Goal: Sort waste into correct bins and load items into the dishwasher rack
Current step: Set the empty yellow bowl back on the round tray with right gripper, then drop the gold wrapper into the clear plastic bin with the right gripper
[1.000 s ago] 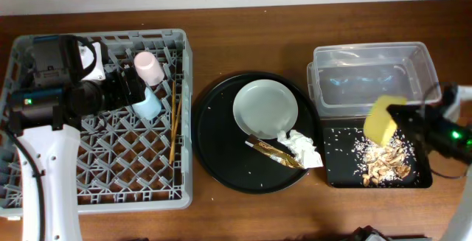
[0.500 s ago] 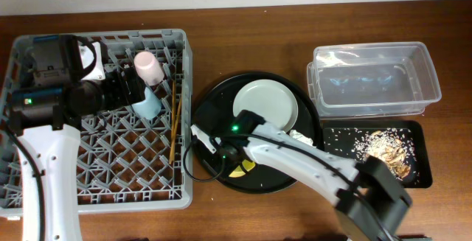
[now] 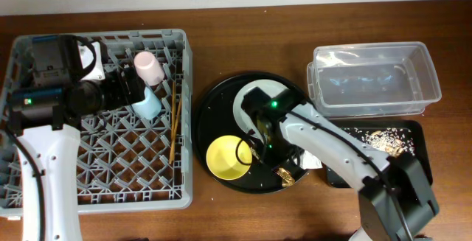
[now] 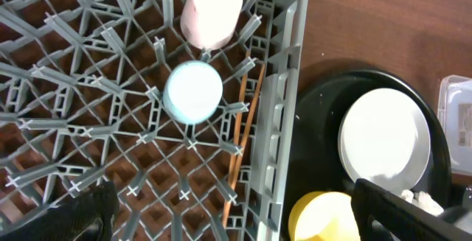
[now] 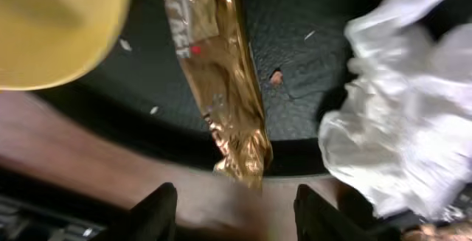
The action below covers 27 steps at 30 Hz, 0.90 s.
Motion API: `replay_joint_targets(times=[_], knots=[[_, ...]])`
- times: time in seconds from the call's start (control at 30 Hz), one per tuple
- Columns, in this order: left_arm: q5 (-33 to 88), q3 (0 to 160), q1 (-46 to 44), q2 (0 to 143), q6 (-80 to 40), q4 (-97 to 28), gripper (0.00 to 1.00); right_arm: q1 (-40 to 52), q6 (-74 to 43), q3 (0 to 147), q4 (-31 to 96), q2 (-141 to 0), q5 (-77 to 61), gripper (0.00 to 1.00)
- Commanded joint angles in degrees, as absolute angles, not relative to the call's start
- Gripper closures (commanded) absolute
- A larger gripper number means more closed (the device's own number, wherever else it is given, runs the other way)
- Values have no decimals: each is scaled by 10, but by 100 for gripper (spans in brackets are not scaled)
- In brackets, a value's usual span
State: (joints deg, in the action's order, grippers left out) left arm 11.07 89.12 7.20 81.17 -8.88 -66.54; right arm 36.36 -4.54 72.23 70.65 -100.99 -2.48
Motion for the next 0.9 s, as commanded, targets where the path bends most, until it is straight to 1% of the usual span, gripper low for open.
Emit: replay_joint_targets(times=[0.0, 0.07, 0.2, 0.23, 0.27, 0.3, 0.33, 0.4, 0.47, 0.53, 0.57, 0.6, 0.63, 0.7, 0.8, 0.87], knots=[[111, 895, 73, 810, -94, -665, 1, 364, -50, 668, 656, -1007, -47, 47], [111, 895, 73, 810, -94, -665, 1, 364, -50, 636, 597, -1007, -56, 48], [111, 895, 73, 810, -94, -665, 1, 364, -50, 600, 540, -1007, -58, 49], [111, 895, 73, 810, -94, -665, 1, 364, -50, 593, 530, -1007, -58, 53], [111, 895, 73, 810, -94, -665, 1, 364, -50, 588, 528, -1007, -57, 71], [111, 895, 73, 810, -94, -665, 1, 364, -50, 588, 525, -1007, -58, 81], [111, 895, 73, 810, -94, -665, 1, 364, -50, 588, 529, -1006, -58, 96], [111, 895, 73, 810, -94, -665, 1, 364, -49, 620, 573, -1004, -58, 96], [111, 895, 73, 810, -94, -665, 1, 362, -36, 727, 644, -970, -53, 96], [111, 895, 73, 810, -94, -665, 1, 332, -35, 799, 668, -943, -25, 96], [111, 895, 73, 810, -94, -665, 1, 265, -57, 824, 666, -934, 16, 96], [111, 895, 73, 810, -94, -665, 1, 205, -76, 827, 647, -935, 22, 96], [111, 895, 73, 810, -94, -665, 1, 108, -127, 827, 607, -936, 20, 96], [111, 895, 73, 810, -94, -666, 1, -30, -231, 826, 551, -944, -19, 96], [111, 895, 73, 810, -94, -666, 1, -155, -347, 825, 506, -970, -121, 96], [111, 895, 73, 810, -94, -666, 1, -182, -372, 824, 485, -996, -132, 96]])
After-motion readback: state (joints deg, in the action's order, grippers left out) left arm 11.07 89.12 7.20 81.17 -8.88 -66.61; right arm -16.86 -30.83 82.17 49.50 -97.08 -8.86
